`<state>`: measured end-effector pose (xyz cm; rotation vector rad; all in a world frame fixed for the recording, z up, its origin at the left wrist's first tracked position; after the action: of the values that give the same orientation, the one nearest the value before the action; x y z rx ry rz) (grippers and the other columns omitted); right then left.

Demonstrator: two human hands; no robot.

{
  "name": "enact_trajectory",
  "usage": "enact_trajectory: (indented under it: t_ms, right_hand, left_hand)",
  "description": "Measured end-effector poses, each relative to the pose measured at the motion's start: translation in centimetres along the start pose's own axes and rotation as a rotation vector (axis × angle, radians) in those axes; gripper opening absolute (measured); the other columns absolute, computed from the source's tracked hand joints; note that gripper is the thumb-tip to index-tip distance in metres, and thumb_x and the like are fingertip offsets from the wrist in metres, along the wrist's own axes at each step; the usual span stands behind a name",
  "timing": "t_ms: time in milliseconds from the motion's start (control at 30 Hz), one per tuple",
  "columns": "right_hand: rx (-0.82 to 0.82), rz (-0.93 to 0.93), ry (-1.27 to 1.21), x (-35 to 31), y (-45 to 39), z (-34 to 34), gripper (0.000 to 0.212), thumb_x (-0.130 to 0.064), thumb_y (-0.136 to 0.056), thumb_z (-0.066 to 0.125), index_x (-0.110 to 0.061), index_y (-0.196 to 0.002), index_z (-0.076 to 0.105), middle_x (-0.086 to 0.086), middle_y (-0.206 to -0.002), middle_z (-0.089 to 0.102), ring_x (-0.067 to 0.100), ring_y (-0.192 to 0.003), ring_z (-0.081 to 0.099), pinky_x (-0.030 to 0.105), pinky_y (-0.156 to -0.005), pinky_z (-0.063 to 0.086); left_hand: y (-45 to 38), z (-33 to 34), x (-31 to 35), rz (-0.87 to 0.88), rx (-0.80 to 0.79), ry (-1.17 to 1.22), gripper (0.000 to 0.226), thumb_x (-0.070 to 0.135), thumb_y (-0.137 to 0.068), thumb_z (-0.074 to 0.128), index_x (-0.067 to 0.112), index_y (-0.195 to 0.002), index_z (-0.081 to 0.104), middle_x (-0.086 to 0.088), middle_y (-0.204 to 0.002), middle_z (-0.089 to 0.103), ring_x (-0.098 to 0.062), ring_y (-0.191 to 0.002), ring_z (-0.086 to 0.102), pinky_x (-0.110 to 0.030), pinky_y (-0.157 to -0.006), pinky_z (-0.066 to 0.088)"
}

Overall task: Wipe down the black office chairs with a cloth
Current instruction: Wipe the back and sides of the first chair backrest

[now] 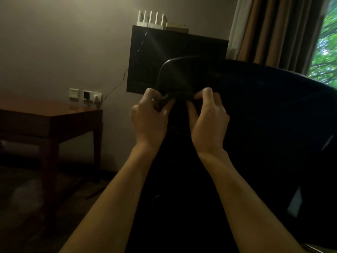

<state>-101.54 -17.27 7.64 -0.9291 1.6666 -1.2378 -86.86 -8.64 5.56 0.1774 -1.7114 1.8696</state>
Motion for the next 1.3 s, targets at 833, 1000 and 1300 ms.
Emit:
enact_trajectory:
  t_ms: [833, 1000, 1300]
  right_hand:
    - [-0.098, 0.044, -0.002, -1.4, 4.1, 3.0, 0.013, -0.029, -0.091, 0.063, -0.018, -0.098, 0.061, 0.002, -0.101, 0.056, 0.016, -0.080, 0.057, 0.022, -0.065, 0.034]
    - [-0.030, 0.024, 0.050, -2.4, 2.0, 2.4, 0.016, -0.031, -0.093, 0.061, -0.019, -0.103, 0.058, -0.002, -0.103, 0.056, 0.008, -0.079, 0.053, 0.015, -0.061, 0.029]
    - [-0.150, 0.088, 0.146, 0.8, 13.2, 6.5, 0.014, -0.029, -0.087, 0.066, -0.021, -0.096, 0.059, 0.002, -0.092, 0.057, 0.019, -0.065, 0.060, 0.023, -0.050, 0.037]
  left_hand:
    - [2.7, -1.8, -5.8, -0.254, -0.112, 0.186, 0.019, 0.023, -0.087, 0.072, 0.025, -0.079, 0.054, 0.002, -0.076, 0.064, -0.003, -0.061, 0.065, -0.014, -0.051, 0.047]
    - [0.2, -0.9, -5.8, -0.313, -0.187, 0.283, 0.042, 0.032, -0.084, 0.074, 0.020, -0.116, 0.049, -0.002, -0.090, 0.063, -0.007, -0.067, 0.068, -0.019, -0.054, 0.052]
    - [10.9, -3.5, -12.7, -0.381, -0.117, -0.004, 0.050, 0.034, -0.079, 0.079, 0.018, -0.118, 0.052, 0.000, -0.064, 0.058, -0.009, -0.053, 0.056, -0.028, -0.052, 0.048]
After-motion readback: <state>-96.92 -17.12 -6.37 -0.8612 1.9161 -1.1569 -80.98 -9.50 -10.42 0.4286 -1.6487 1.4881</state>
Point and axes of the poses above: each hand's wrist, its own y-axis away from the middle knuckle, its own z-axis out of the palm, x = y × z, the point moved 9 cm from there along -y, towards the middle knuckle
